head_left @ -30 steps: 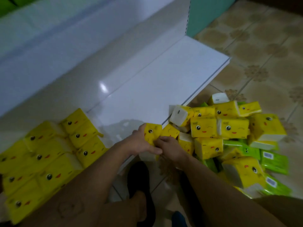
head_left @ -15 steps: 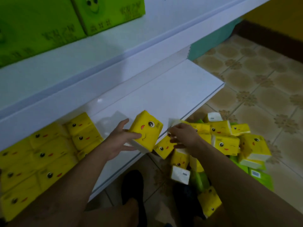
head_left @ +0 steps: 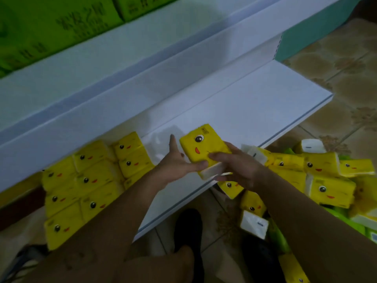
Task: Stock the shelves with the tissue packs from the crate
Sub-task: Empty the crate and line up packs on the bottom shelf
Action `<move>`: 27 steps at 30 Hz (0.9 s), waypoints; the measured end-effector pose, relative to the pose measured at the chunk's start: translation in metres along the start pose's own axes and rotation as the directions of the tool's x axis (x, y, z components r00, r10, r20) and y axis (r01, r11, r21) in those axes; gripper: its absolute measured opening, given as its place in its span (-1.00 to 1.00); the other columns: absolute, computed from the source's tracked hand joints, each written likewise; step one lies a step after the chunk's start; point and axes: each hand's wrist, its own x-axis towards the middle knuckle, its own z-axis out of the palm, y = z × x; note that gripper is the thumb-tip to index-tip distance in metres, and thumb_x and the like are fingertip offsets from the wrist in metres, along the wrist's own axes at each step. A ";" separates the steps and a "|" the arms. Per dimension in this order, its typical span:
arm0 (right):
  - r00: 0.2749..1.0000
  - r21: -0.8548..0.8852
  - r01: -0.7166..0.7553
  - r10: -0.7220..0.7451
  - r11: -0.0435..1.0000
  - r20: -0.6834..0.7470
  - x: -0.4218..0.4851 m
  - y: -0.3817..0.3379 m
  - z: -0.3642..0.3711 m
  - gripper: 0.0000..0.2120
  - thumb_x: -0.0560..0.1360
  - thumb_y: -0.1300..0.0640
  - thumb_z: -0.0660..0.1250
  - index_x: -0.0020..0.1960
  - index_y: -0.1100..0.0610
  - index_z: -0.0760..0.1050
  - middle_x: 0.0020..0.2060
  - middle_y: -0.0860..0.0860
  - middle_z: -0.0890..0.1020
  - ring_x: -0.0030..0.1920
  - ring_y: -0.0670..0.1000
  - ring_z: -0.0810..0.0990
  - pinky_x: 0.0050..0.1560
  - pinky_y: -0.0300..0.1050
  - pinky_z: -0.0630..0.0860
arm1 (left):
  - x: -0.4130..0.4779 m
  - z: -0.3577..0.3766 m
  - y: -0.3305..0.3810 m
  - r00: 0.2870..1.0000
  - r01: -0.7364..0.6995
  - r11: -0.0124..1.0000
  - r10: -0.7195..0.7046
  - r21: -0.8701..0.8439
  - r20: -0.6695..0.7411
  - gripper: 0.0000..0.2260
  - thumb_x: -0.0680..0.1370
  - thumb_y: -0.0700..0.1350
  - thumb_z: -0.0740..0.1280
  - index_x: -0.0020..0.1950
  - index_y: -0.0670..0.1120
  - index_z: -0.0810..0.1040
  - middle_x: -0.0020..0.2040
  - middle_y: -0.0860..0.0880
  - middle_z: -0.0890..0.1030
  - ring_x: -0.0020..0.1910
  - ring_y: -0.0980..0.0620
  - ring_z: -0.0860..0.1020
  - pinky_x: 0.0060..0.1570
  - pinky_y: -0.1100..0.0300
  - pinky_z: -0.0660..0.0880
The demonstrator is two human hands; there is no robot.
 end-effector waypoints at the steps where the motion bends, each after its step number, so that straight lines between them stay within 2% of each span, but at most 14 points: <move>1: 0.996 -0.081 0.014 -0.021 0.997 -0.083 0.006 0.001 -0.001 -0.61 0.43 0.15 0.46 0.21 -0.06 0.50 0.10 0.12 0.63 -0.05 0.12 0.65 -0.11 0.00 0.60 | 0.001 -0.009 -0.002 0.990 -0.117 0.962 0.133 0.246 -0.049 0.21 0.27 0.11 0.60 0.55 0.17 -0.31 0.58 -0.06 0.10 0.54 -0.01 0.13 0.44 0.03 0.19; 3: 0.992 -0.170 -0.002 -0.020 0.985 -0.128 0.017 0.008 -0.004 -0.60 0.38 0.17 0.50 0.17 -0.04 0.53 0.09 0.14 0.63 -0.02 0.12 0.63 -0.14 -0.02 0.58 | 0.002 -0.026 -0.008 0.905 -0.333 0.614 0.420 0.716 0.062 0.25 0.19 0.27 0.57 0.53 0.20 -0.32 0.60 0.03 -0.13 0.57 0.03 -0.13 0.51 -0.01 0.05; 5: 0.999 -0.168 -0.022 0.017 0.986 -0.034 0.024 0.013 -0.005 -0.61 0.37 0.16 0.50 0.17 -0.01 0.56 0.09 0.14 0.64 0.04 0.14 0.64 -0.03 0.04 0.61 | 0.005 -0.031 -0.014 0.840 -0.418 0.266 0.477 0.868 0.258 0.25 0.17 0.39 0.50 0.52 0.19 -0.36 0.59 0.06 -0.19 0.56 0.00 -0.24 0.51 -0.05 -0.10; 6: 1.000 -0.152 -0.020 0.023 0.988 0.019 0.026 0.013 -0.002 -0.62 0.37 0.15 0.49 0.17 0.01 0.55 0.09 0.14 0.64 0.05 0.15 0.64 -0.02 0.06 0.62 | 0.010 -0.028 -0.019 0.837 -0.436 0.201 0.448 0.877 0.314 0.25 0.18 0.40 0.48 0.52 0.18 -0.39 0.60 0.05 -0.18 0.56 -0.02 -0.23 0.49 -0.07 -0.13; 8: 0.998 -0.123 -0.004 0.012 0.992 0.069 0.035 0.012 0.008 -0.62 0.39 0.15 0.48 0.18 0.04 0.52 0.08 0.15 0.64 0.03 0.16 0.65 -0.08 0.04 0.62 | 0.020 -0.026 -0.029 0.835 -0.463 0.171 0.414 0.870 0.363 0.24 0.20 0.36 0.48 0.52 0.13 -0.38 0.58 -0.06 0.03 0.55 -0.12 0.02 0.49 -0.12 0.05; 10: 0.998 -0.112 0.012 -0.005 0.994 0.061 0.050 0.008 0.021 -0.58 0.40 0.13 0.48 0.22 0.05 0.47 0.09 0.14 0.62 0.02 0.13 0.64 -0.13 0.00 0.62 | 0.029 -0.036 -0.036 0.811 -0.464 0.175 0.479 0.869 0.336 0.19 0.20 0.33 0.46 0.56 0.10 -0.27 0.39 -0.13 0.33 0.32 -0.16 0.36 0.28 -0.07 0.37; 12: 0.997 -0.053 0.042 -0.039 0.998 0.060 0.065 0.001 0.035 -0.48 0.41 0.08 0.49 0.31 0.00 0.41 0.13 0.10 0.59 0.05 0.11 0.62 -0.11 -0.04 0.60 | 0.037 -0.057 -0.038 0.850 -0.408 0.316 0.474 0.857 0.230 0.12 0.23 0.32 0.44 0.55 0.18 -0.25 0.28 -0.12 0.39 0.21 -0.15 0.41 0.17 -0.04 0.43; 14: 0.998 0.044 0.065 -0.066 0.997 0.019 0.076 -0.002 0.043 -0.43 0.42 0.03 0.47 0.37 -0.03 0.36 0.14 0.06 0.59 0.07 0.09 0.62 -0.04 -0.05 0.58 | 0.048 -0.080 -0.046 0.924 -0.279 0.523 0.374 0.805 0.076 0.11 0.27 0.28 0.49 0.51 0.27 -0.29 0.32 -0.14 0.35 0.28 -0.16 0.35 0.22 -0.01 0.38; 17: 0.998 0.004 0.047 -0.047 0.999 0.033 0.080 0.007 0.036 -0.60 0.46 0.00 0.43 0.26 0.04 0.48 0.08 0.03 0.64 0.04 0.04 0.63 0.02 -0.04 0.58 | 0.074 -0.114 -0.071 0.946 -0.082 0.609 0.296 0.789 -0.130 0.13 0.21 0.35 0.45 0.58 0.14 -0.16 0.29 -0.19 0.37 0.24 -0.22 0.39 0.18 -0.02 0.38; 18: 0.999 -0.050 0.009 -0.006 0.999 0.054 0.080 0.013 0.031 -0.66 0.46 -0.02 0.42 0.20 0.05 0.53 0.06 0.03 0.64 0.03 0.03 0.64 0.03 -0.02 0.59 | 0.084 -0.126 -0.082 0.941 -0.005 0.584 0.277 0.812 -0.193 0.13 0.18 0.41 0.36 0.59 0.10 -0.14 0.30 -0.20 0.38 0.26 -0.24 0.38 0.20 -0.06 0.39; 20: 0.997 -0.173 -0.052 0.059 0.984 0.039 0.081 0.026 0.019 -0.72 0.47 -0.05 0.41 0.12 0.05 0.56 0.02 0.02 0.63 -0.01 0.02 0.64 0.00 -0.04 0.60 | 0.101 -0.144 -0.098 0.916 0.218 0.402 0.229 0.889 -0.328 0.09 0.24 0.42 0.29 0.59 0.04 -0.16 0.45 -0.24 0.25 0.42 -0.27 0.24 0.33 -0.17 0.29; 23: 0.994 -0.287 -0.099 0.107 0.953 0.012 0.088 0.040 0.008 -0.73 0.48 -0.08 0.39 0.11 0.03 0.54 0.01 0.00 0.61 -0.03 -0.01 0.64 -0.12 -0.10 0.61 | 0.110 -0.134 -0.111 0.899 0.356 0.098 0.234 0.929 -0.369 -0.10 0.43 0.12 0.35 0.58 0.11 -0.18 0.59 -0.20 -0.09 0.50 -0.28 0.06 0.33 -0.20 0.25; 25: 0.991 -0.277 -0.126 0.132 0.953 0.004 0.090 0.046 0.004 -0.74 0.50 -0.08 0.37 0.10 0.04 0.54 0.01 0.02 0.62 -0.04 0.00 0.65 -0.22 -0.15 0.57 | 0.114 -0.111 -0.116 0.946 0.266 0.044 0.182 0.963 -0.270 -0.22 0.48 0.02 0.30 0.58 0.18 -0.09 0.60 -0.12 -0.13 0.45 -0.24 0.17 0.23 -0.10 0.35; 27: 0.990 -0.270 -0.139 0.144 0.953 0.001 0.093 0.052 0.001 -0.74 0.51 -0.07 0.36 0.11 0.06 0.55 0.00 0.03 0.62 -0.06 0.00 0.65 -0.24 -0.15 0.55 | 0.121 -0.097 -0.116 0.951 0.295 0.138 0.052 0.945 -0.305 -0.33 0.54 0.01 0.24 0.58 0.16 -0.01 0.59 -0.07 -0.16 0.44 -0.25 0.17 0.19 -0.04 0.41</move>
